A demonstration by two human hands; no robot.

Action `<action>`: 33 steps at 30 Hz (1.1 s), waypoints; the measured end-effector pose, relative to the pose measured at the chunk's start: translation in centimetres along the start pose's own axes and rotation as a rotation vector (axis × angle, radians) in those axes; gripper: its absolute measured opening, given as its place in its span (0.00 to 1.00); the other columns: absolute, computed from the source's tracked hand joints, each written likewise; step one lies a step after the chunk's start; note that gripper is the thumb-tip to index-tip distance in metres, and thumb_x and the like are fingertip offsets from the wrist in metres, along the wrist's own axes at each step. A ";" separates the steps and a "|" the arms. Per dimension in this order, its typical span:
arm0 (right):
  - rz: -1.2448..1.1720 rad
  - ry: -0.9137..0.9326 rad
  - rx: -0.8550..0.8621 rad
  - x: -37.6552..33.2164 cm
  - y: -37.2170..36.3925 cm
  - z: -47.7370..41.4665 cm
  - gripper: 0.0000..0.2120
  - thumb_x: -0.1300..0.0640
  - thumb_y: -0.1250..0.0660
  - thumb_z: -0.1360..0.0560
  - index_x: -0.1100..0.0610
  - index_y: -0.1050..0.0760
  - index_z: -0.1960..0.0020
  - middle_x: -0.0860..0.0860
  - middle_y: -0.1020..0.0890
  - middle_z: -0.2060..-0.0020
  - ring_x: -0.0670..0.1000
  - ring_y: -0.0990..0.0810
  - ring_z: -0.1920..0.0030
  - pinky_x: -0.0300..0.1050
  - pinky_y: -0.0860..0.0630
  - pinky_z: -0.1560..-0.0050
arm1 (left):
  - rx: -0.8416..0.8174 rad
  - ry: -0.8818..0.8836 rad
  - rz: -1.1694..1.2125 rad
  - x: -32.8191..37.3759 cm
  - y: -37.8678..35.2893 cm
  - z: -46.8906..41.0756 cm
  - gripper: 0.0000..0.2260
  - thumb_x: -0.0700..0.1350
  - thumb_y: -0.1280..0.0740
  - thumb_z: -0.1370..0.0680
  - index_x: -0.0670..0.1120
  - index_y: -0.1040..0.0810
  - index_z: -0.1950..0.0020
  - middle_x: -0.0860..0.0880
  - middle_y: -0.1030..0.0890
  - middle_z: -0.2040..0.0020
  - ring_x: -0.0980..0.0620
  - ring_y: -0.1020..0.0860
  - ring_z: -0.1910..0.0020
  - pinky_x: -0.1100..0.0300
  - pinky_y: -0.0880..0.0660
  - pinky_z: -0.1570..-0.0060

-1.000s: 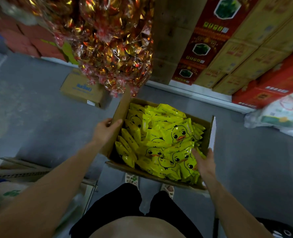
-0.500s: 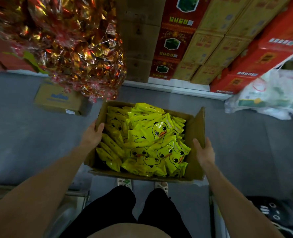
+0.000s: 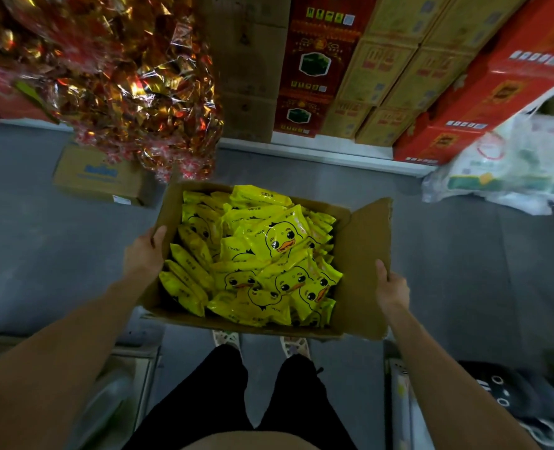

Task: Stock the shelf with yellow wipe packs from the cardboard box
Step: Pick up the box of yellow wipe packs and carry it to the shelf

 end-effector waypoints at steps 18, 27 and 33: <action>-0.021 0.206 0.051 -4.6 1.9 -0.1 0.25 0.50 0.40 0.21 0.61 0.36 0.73 0.58 0.27 0.71 0.57 0.26 0.67 0.53 0.26 0.61 | 0.204 0.006 0.017 -1.1 4.8 3.6 0.21 0.46 0.45 0.18 0.34 0.30 0.65 0.30 0.24 0.63 0.31 0.25 0.57 0.44 0.31 0.56; 0.078 0.543 -0.122 -8.4 6.1 0.3 0.25 0.49 0.41 0.20 0.62 0.35 0.72 0.55 0.28 0.71 0.56 0.26 0.63 0.47 0.31 0.59 | 0.440 0.189 0.115 -4.5 4.7 17.0 0.23 0.46 0.42 0.18 0.41 0.39 0.73 0.36 0.32 0.72 0.41 0.30 0.67 0.49 0.37 0.64; 0.214 0.848 -0.230 -11.6 6.7 2.4 0.22 0.51 0.43 0.19 0.69 0.24 0.59 0.57 0.27 0.66 0.55 0.29 0.60 0.44 0.37 0.58 | 0.584 0.397 0.330 -6.4 3.7 27.7 0.23 0.45 0.40 0.19 0.31 0.30 0.70 0.32 0.27 0.71 0.37 0.26 0.68 0.50 0.33 0.67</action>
Point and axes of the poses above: each hand's wrist, its own z-axis away from the middle knuckle, its own y-axis out of the back of the hand, x = y × z, the point moved 3 cm from there along -z, towards the middle knuckle
